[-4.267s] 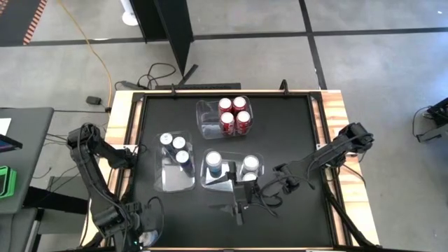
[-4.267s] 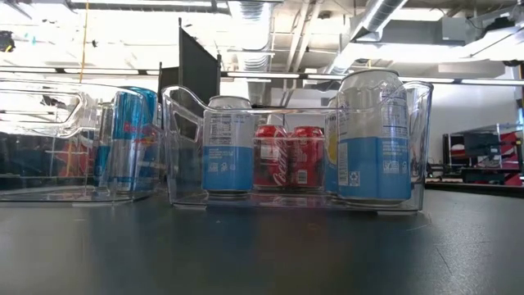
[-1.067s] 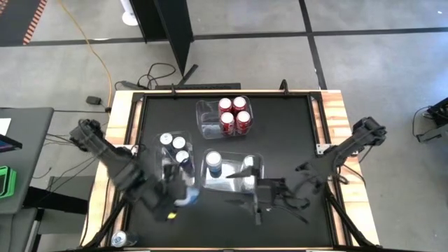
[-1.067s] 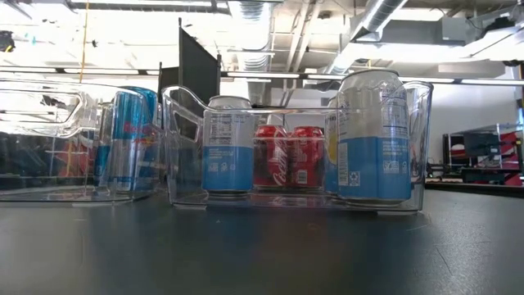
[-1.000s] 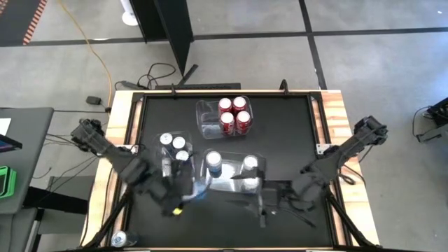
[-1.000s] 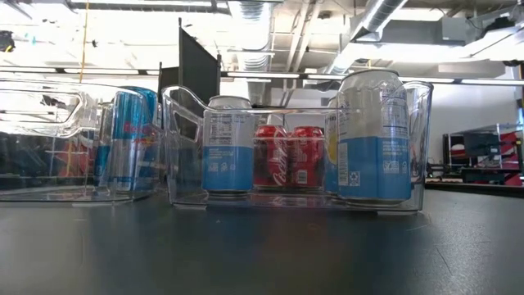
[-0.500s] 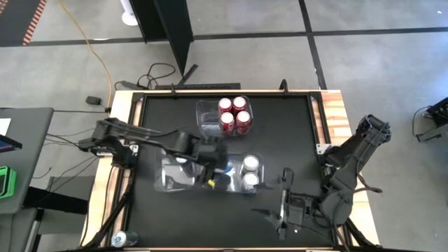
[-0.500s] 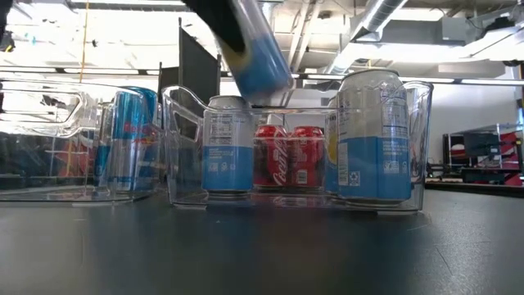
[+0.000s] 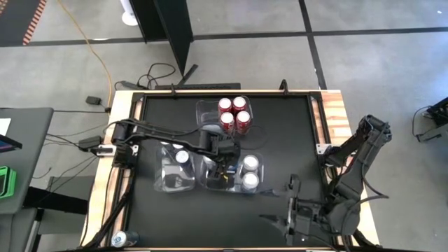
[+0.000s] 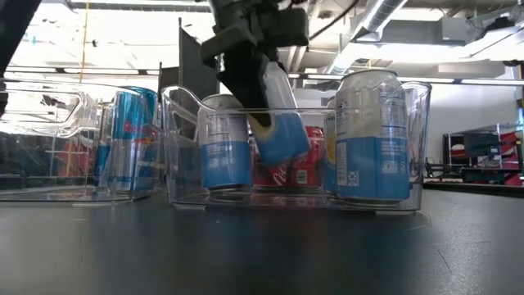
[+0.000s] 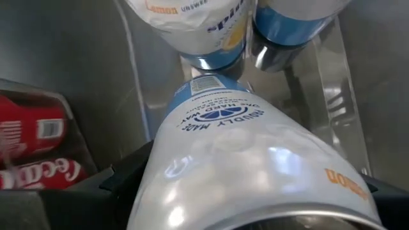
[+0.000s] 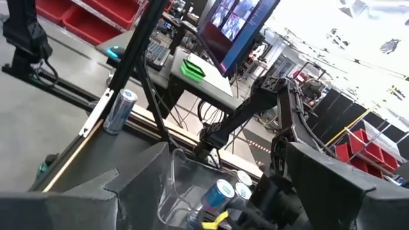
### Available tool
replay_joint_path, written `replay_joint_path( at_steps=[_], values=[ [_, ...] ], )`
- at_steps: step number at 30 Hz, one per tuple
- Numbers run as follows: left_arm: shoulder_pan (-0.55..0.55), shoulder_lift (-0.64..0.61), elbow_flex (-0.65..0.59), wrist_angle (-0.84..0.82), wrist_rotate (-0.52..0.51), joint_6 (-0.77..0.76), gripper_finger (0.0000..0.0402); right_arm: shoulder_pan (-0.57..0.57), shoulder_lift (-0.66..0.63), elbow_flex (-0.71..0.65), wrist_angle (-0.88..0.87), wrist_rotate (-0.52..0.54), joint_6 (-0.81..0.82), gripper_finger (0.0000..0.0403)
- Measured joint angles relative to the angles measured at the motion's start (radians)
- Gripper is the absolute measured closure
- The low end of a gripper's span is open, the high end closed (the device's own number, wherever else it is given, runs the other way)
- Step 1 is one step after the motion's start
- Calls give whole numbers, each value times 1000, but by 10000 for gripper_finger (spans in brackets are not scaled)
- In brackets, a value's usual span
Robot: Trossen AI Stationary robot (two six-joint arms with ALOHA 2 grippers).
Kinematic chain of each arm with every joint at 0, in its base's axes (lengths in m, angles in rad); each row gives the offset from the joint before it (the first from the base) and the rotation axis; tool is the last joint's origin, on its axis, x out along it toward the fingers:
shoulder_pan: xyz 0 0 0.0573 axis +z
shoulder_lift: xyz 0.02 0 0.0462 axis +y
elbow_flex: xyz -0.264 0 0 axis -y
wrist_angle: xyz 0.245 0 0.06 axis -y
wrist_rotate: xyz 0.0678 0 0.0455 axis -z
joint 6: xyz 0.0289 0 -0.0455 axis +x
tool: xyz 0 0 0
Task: Sort soda cans
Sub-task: Put the blue-white soda can into the bottom transparent bin
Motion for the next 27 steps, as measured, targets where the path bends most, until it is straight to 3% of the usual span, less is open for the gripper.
replay_joint_path(
  at_steps=[9, 16, 27],
  values=[
    [15, 15, -2, 7, -8, 2, 100, 0, 0, 0, -28, 2, 0, 71],
    [16, 14, -2, 31, -11, 7, 31, 0, 1, 0, -27, 2, 0, 71],
    [15, 7, -2, 49, -31, -24, 21, 0, 1, 0, -26, 2, 8, 71]
  ],
)
